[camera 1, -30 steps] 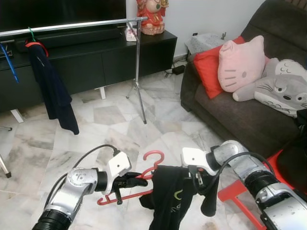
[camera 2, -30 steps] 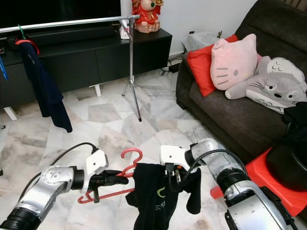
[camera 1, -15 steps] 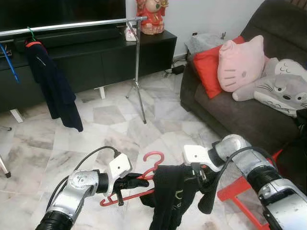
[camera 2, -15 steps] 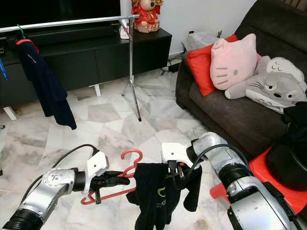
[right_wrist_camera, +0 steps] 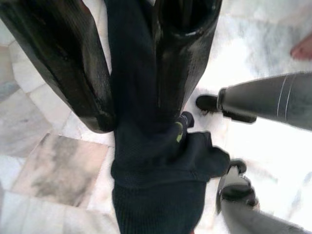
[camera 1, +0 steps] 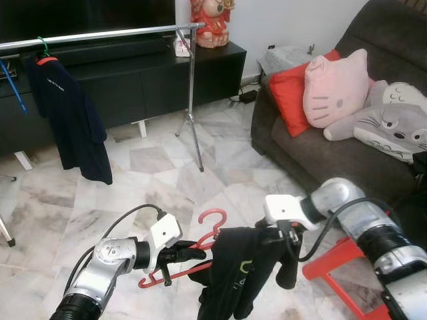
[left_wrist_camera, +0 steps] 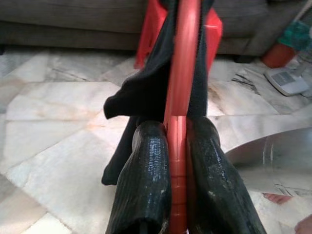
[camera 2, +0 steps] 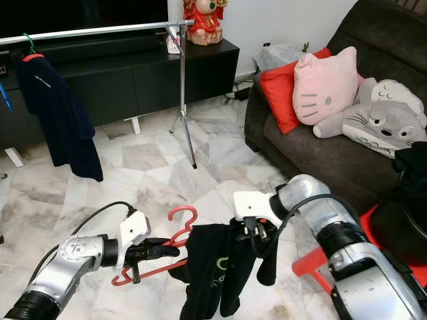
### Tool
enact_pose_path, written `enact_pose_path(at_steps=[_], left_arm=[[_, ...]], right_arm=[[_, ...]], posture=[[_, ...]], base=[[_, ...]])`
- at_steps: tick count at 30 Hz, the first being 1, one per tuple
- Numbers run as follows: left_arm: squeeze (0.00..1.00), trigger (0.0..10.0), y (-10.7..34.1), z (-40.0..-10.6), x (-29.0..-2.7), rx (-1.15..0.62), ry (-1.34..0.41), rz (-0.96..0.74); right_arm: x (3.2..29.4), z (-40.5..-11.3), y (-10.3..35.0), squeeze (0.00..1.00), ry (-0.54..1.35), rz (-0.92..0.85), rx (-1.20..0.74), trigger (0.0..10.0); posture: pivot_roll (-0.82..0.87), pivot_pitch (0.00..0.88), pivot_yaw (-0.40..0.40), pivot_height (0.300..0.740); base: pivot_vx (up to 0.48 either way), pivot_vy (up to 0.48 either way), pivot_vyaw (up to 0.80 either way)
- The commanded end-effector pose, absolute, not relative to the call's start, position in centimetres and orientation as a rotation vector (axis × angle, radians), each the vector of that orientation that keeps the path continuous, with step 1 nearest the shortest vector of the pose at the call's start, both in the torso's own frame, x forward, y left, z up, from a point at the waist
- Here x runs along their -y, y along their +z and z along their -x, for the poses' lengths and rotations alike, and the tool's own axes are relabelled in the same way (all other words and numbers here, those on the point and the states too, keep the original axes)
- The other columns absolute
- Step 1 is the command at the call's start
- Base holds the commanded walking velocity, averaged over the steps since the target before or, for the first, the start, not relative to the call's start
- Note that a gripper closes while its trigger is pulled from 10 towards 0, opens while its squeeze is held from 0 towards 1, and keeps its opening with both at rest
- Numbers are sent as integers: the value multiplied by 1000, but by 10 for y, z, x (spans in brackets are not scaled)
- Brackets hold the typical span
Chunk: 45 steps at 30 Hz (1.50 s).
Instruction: Hang hanger
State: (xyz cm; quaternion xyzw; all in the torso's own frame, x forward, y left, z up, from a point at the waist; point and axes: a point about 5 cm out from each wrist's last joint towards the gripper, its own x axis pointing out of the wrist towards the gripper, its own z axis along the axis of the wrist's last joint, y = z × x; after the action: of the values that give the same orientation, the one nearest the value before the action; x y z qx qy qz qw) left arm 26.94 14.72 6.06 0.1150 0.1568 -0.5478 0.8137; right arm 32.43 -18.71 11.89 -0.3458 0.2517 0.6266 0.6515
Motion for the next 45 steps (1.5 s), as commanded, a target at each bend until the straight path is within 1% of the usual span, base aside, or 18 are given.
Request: enact_pose_path(at_steps=[1, 2, 3, 6, 7, 9, 10, 14, 17, 20, 21, 22, 23, 26, 27, 28, 33, 45], left_arm=[[0, 0, 65, -274, -158, -308, -1106, -226], [0, 0, 65, -273, -158, -308, -1106, -226], [0, 0, 65, -273, -159, -308, -1105, -225], [0, 0, 64, -273, -160, -310, -1105, -215], [0, 0, 64, -272, -160, -312, -1107, -214], [0, 0, 64, -272, -160, -312, -1107, -213], [0, 0, 64, -272, -159, -310, -1105, -213], [0, 0, 64, -272, -160, -309, -1104, -208], [0, 0, 63, -269, -163, -319, -1108, -203], [0, 0, 63, -266, -167, -326, -1113, -197], [0, 0, 63, -266, -167, -326, -1113, -197], [0, 0, 63, -266, -168, -326, -1111, -194], [0, 0, 64, -265, -171, -328, -1110, -188], [0, 0, 64, -265, -173, -331, -1112, -183], [0, 0, 65, -265, -174, -332, -1115, -179], [0, 0, 65, -264, -174, -332, -1118, -177], [0, 0, 72, -265, -176, -314, -1147, -134], [0, 0, 86, -259, -174, -302, -1249, -85]], right_arm=[[199, -319, 119, 808, 1407, 743, -591, 10000], [200, -318, 119, 808, 1403, 740, -592, 10000], [202, -317, 118, 1000, 1398, 730, -591, 10000], [207, -311, 115, 1000, 1359, 710, -577, 10000], [207, -308, 113, 698, 1356, 696, -580, 10000], [208, -306, 111, 698, 1357, 688, -578, 10000], [208, -305, 112, 0, 1344, 673, -560, 10000], [214, -306, 114, 0, 1244, 652, -522, 10000], [232, -302, 105, 0, 1160, 718, -572, 10000], [245, -303, 102, 0, 987, 676, -519, 10000], [245, -303, 102, 0, 987, 676, -519, 10000], [248, -302, 101, 1000, 964, 631, -516, 10000], [251, -297, 98, 1000, 949, 567, -523, 10000], [255, -290, 90, 1000, 944, 535, -544, 10000], [257, -286, 86, 459, 940, 532, -553, 10000], [258, -283, 81, 0, 934, 542, -561, 10000], [259, -270, 62, 0, 933, 479, -610, 10000], [261, -264, 49, 0, 870, 531, -612, 10000]], posture=[[-66, 0, -116, 740], [-66, 0, -116, 740], [-65, 0, -117, 740], [-69, 0, -115, 740], [-71, 0, -114, 740], [-71, 0, -114, 740], [-71, 0, -114, 740], [-68, 0, -115, 740], [-71, 0, -113, 740], [-70, 0, -112, 740], [-70, 0, -112, 740], [-70, 0, -112, 740], [-74, 0, -108, 740], [-72, 0, -107, 740], [-72, 0, -107, 740], [-74, 0, -104, 740], [-81, 0, -98, 740], [-84, 0, -90, 740]], base=[[0, 0, 0], [0, 0, 0], [0, 0, 0], [0, 0, 0], [0, 0, 0], [0, 0, 0], [0, 0, 0], [0, 0, 0], [0, 0, 0], [0, 0, 0], [0, 0, 0], [0, 0, 0], [0, 0, 0], [0, 0, 0], [0, 0, 0], [0, 0, 0], [0, 0, 0], [0, 0, 0]])
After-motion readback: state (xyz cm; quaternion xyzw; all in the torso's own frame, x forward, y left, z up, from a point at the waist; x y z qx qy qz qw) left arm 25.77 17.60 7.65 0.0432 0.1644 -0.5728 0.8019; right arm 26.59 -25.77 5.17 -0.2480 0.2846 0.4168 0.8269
